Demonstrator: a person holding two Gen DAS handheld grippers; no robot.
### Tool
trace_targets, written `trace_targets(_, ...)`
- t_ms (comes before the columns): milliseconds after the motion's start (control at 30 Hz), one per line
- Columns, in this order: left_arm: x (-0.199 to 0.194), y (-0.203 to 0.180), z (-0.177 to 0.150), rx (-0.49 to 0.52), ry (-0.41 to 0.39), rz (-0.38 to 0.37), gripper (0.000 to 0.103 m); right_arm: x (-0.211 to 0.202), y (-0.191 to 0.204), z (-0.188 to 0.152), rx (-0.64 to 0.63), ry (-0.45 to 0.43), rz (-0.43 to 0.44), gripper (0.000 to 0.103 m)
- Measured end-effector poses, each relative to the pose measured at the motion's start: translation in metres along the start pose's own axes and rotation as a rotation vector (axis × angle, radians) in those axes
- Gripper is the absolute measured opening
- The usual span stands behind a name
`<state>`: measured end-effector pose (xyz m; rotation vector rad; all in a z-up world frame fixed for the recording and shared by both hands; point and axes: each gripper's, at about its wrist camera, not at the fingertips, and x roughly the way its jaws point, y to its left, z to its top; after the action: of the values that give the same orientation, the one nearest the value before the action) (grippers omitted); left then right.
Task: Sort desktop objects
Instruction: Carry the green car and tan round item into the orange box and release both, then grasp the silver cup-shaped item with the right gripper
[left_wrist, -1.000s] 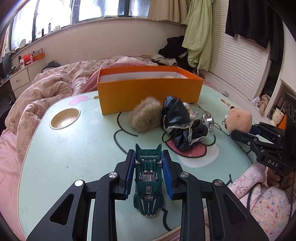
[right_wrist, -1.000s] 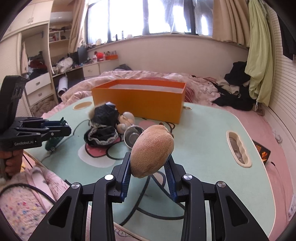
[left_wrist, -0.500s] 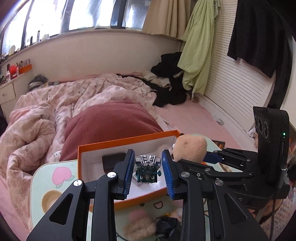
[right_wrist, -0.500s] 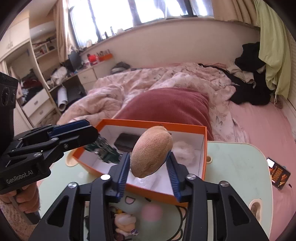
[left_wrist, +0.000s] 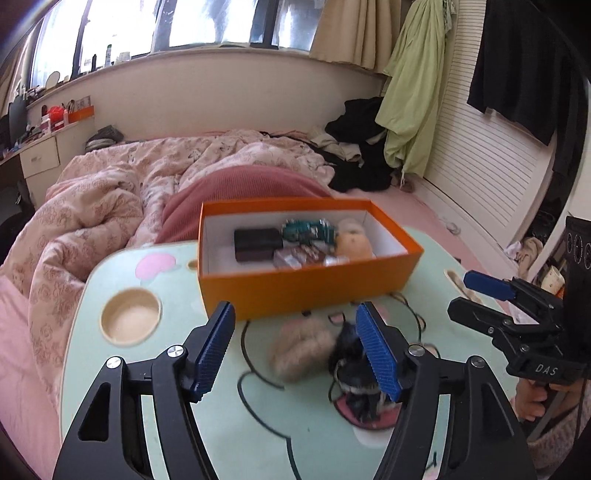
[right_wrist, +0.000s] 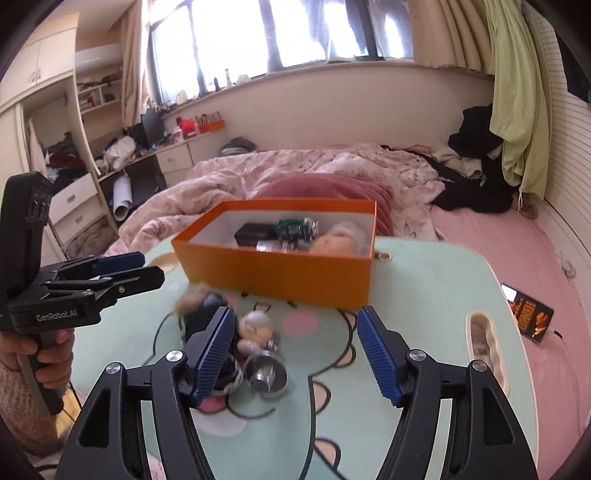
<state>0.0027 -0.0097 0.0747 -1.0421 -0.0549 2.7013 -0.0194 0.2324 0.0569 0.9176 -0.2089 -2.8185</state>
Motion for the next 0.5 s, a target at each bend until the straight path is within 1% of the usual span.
trace_targets(100,-0.006,-0.006,-0.031,-0.005,0.036,0.029,0.068,-0.001,0.006,-0.031,-0.035,0.043,-0.014,0.07)
trace_targets(233,-0.002,-0.008,-0.054,-0.019,0.06,0.065,0.068,0.006,0.011,-0.05,-0.073,0.087,-0.064,0.07)
trace_targets(300,0.009,-0.009,-0.06,-0.018,0.103,0.078,0.068,0.013,0.011,-0.054,-0.079,0.117,-0.086,0.076)
trace_targets(367,0.016,-0.012,-0.064,0.001,0.121,0.117,0.077,0.02,0.008,-0.059,-0.076,0.137,-0.083,0.087)
trace_targets(400,0.019,-0.015,-0.065,0.021,0.132,0.141,0.09,0.022,0.007,-0.06,-0.074,0.138,-0.079,0.088)
trace_targets(433,0.021,-0.017,-0.066,0.029,0.141,0.137,0.1,0.023,0.006,-0.061,-0.075,0.136,-0.078,0.09)
trace_targets(467,0.023,-0.018,-0.067,0.036,0.149,0.13,0.103,0.024,0.005,-0.062,-0.076,0.133,-0.077,0.093)
trace_targets(500,0.024,-0.018,-0.067,0.037,0.151,0.126,0.103,0.024,0.006,-0.063,-0.076,0.131,-0.076,0.096)
